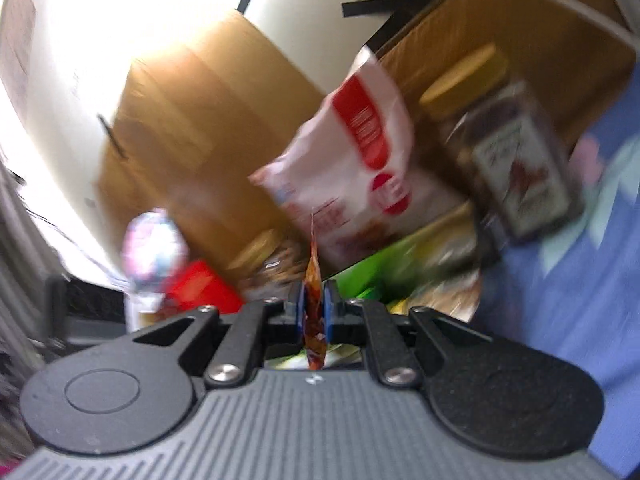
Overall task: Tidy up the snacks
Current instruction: 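Carry the red snack bag into the tin box and release, then grasp the pink candy stick box with the left gripper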
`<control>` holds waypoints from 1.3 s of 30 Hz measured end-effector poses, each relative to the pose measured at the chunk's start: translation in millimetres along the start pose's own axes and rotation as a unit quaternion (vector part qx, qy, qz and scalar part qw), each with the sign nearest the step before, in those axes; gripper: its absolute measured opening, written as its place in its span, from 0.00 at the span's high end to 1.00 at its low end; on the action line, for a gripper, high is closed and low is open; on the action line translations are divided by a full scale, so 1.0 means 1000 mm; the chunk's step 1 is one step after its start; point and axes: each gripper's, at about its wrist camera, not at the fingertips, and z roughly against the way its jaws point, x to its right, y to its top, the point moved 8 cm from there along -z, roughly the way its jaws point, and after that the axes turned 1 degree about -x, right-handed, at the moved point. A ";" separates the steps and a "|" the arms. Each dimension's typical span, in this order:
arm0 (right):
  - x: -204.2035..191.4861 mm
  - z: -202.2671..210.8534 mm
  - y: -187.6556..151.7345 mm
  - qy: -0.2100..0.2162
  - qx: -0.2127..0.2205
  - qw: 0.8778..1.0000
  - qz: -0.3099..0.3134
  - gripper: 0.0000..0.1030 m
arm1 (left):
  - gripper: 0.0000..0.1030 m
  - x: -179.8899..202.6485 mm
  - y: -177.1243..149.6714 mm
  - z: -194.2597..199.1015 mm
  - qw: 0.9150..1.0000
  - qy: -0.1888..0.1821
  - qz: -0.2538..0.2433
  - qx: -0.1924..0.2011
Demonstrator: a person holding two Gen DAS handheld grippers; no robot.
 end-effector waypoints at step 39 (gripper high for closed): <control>-0.021 0.069 -0.162 -0.118 -0.072 0.988 0.067 0.48 | 0.36 0.054 -0.252 0.132 0.990 0.055 -0.115 -0.061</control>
